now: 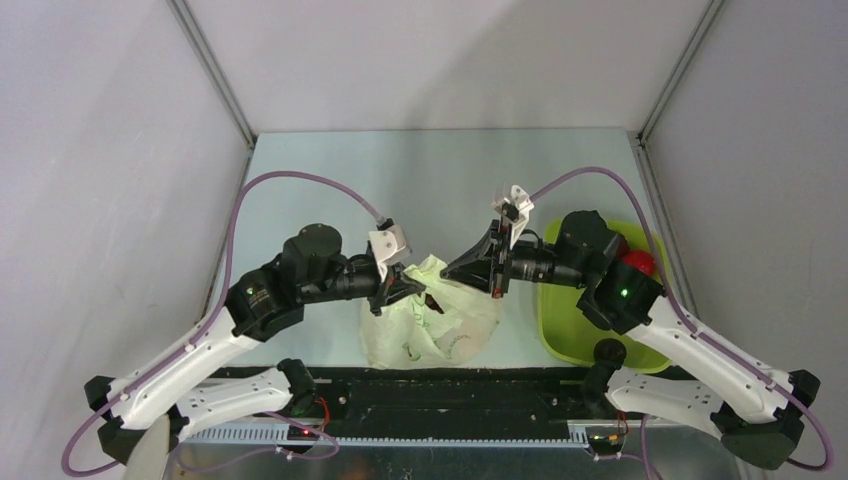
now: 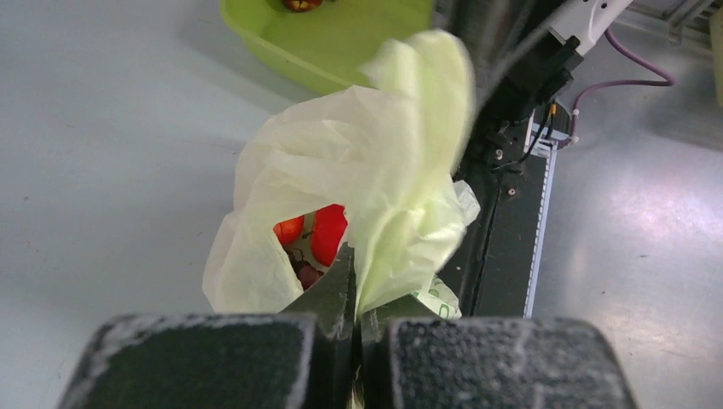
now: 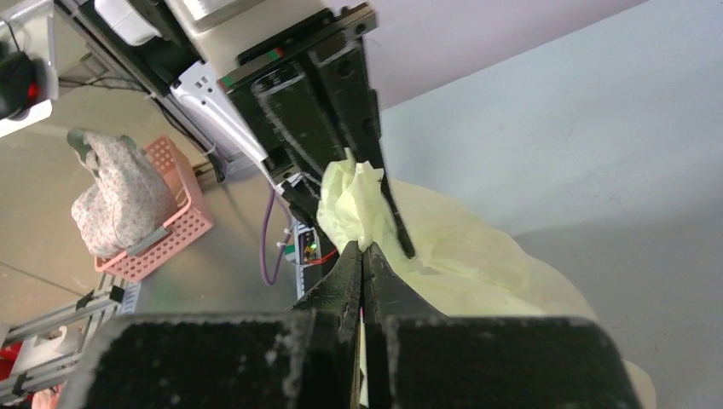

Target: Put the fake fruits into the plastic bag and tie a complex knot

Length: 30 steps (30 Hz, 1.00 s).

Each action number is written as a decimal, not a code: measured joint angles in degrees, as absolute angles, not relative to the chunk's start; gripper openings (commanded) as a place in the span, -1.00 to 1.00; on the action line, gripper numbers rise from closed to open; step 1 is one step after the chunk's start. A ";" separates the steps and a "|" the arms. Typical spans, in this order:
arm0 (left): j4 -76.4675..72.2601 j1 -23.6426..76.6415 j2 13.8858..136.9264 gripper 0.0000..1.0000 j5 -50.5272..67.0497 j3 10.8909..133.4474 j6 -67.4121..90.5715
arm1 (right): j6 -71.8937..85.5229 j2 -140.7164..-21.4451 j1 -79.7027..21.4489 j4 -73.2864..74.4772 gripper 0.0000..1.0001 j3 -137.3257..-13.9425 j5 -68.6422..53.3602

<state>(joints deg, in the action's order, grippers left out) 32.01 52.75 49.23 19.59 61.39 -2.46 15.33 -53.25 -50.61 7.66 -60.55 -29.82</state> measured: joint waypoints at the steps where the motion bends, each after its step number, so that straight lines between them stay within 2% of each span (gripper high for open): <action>1: 31.68 52.73 49.08 -1.00 19.27 61.06 -2.02 | 14.94 -53.01 -51.66 7.97 -1.00 -60.53 -28.91; 11: 29.41 51.46 46.96 -1.00 17.93 54.98 5.54 | 11.22 -49.28 -67.92 2.85 -1.00 -49.47 -9.67; 21: 29.65 49.28 45.95 -1.00 18.59 51.20 10.61 | 8.49 -56.40 -79.31 -6.83 -1.00 -44.10 10.96; 30: 34.22 48.07 45.95 -0.76 19.92 51.22 11.05 | 5.85 -61.01 -81.84 -10.13 -1.00 -43.05 20.49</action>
